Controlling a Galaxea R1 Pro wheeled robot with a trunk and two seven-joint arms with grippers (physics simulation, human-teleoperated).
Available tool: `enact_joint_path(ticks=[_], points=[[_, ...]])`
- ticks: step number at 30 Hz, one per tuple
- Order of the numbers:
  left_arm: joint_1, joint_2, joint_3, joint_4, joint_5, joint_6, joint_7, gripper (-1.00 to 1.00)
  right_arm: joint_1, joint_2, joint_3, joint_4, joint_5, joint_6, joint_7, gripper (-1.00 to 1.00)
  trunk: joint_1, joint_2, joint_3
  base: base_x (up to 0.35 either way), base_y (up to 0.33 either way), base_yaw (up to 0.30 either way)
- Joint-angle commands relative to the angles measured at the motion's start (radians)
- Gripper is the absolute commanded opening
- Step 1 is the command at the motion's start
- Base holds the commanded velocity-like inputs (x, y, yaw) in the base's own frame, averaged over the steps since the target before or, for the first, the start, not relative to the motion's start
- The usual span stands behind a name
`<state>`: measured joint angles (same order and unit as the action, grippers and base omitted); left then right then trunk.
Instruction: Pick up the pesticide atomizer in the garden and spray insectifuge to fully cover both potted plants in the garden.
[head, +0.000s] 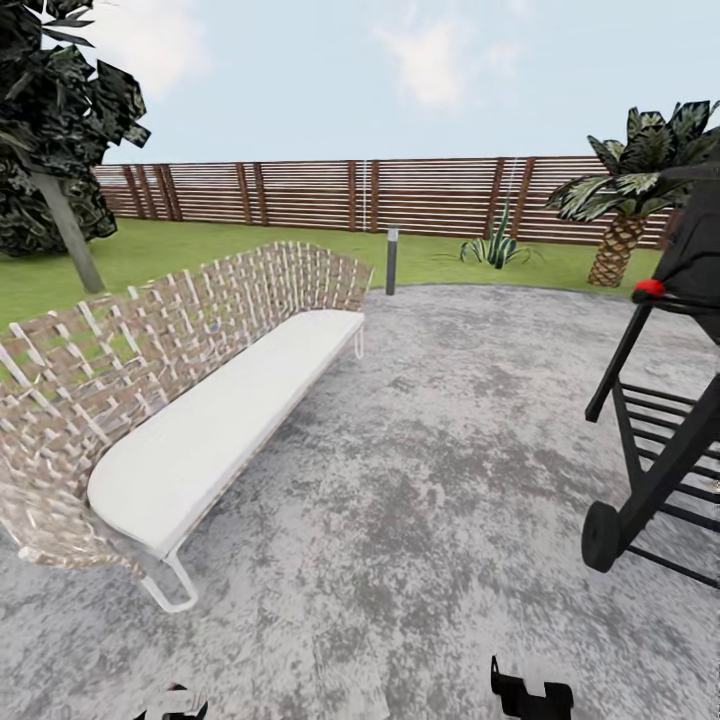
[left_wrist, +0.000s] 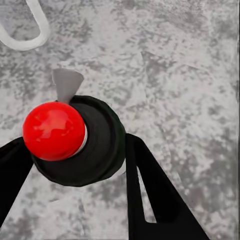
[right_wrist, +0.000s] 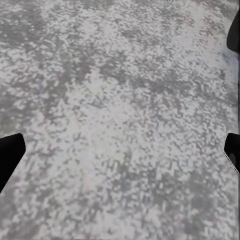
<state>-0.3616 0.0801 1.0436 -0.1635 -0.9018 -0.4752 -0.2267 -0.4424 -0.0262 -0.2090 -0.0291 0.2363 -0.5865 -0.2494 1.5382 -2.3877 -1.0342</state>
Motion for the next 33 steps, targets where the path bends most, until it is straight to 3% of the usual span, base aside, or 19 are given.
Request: enact_joint_path(ticks=[1,15,33], points=[[0.0,0.0,0.009,-0.001,-0.002,-0.002,-0.008,-1.0,-0.001,0.0,-0.006,0.001,0.011,-0.002,-0.005,1.0,0.0,0.0,-0.001,0.339,0.063,-0.262],[0.0,0.001,0.009,-0.001,-0.003,-0.002,-0.008,-1.0,0.0,0.001,-0.006,0.001,0.011,-0.002,-0.005,1.0,0.0,0.0,-0.001,0.34,0.051,-0.032],[0.0,0.001,0.01,-0.001,0.007,-0.001,-0.008,-1.0,0.001,0.0,-0.006,0.0,0.01,-0.002,-0.006,1.0,0.0,0.0,-0.001,0.195,0.047,-0.245]])
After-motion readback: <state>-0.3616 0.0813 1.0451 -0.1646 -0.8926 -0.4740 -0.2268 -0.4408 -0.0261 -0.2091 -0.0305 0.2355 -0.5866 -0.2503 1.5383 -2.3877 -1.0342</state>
